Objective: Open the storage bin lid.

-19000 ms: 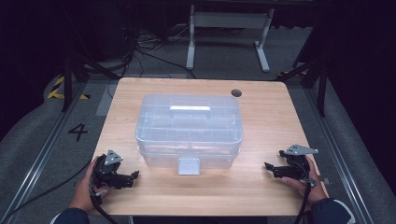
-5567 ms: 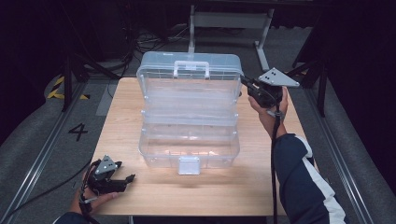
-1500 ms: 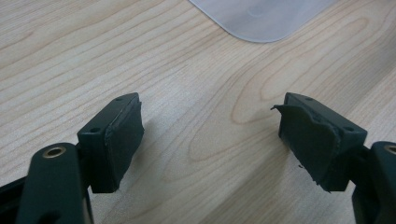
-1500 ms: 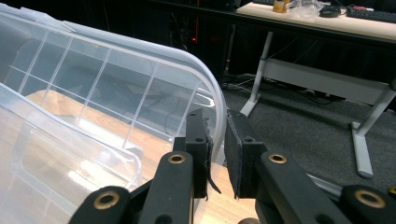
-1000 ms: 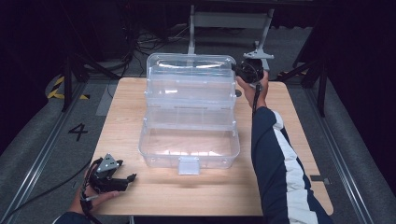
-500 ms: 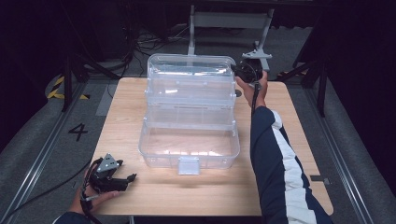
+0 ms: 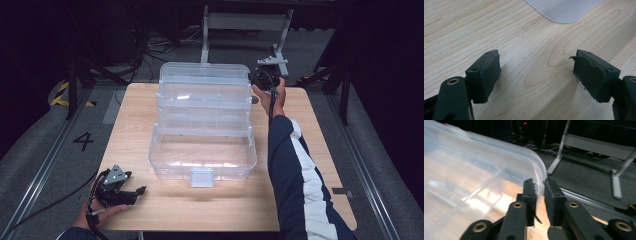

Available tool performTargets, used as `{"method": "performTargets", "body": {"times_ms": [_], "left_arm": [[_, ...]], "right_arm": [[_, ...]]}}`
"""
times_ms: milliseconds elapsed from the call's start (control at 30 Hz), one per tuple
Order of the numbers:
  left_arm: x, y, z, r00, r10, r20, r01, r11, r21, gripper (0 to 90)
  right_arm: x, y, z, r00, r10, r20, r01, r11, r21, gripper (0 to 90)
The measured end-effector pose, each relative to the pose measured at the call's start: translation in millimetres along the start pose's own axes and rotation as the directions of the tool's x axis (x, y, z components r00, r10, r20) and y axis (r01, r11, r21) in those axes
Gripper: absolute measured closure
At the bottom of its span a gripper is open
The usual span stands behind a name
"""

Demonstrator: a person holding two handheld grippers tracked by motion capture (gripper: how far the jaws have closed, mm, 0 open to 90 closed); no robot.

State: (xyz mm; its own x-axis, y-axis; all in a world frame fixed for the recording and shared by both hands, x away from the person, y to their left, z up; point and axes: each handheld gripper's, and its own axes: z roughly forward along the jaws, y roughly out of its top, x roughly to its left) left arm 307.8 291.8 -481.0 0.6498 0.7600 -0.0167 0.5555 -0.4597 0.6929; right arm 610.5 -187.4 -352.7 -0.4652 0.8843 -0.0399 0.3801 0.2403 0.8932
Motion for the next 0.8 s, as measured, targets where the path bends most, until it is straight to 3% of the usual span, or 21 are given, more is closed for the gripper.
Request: {"method": "performTargets", "body": {"times_ms": [233,800], "left_arm": [[-0.1,0.0,0.0,1.0000,0.002,-0.001,-0.002,1.0000,0.000,22.2],[0.2,0.1,-0.2,1.0000,0.006,-0.003,-0.006,1.0000,0.002,22.2]], "right_arm": [[0.3,-6.9,1.5,0.9998,-0.007,-0.019,0.008,1.000,0.018,81.3],[4.8,-3.8,-5.6,0.9985,-0.043,-0.034,0.043,0.999,0.014,78.7]]}}
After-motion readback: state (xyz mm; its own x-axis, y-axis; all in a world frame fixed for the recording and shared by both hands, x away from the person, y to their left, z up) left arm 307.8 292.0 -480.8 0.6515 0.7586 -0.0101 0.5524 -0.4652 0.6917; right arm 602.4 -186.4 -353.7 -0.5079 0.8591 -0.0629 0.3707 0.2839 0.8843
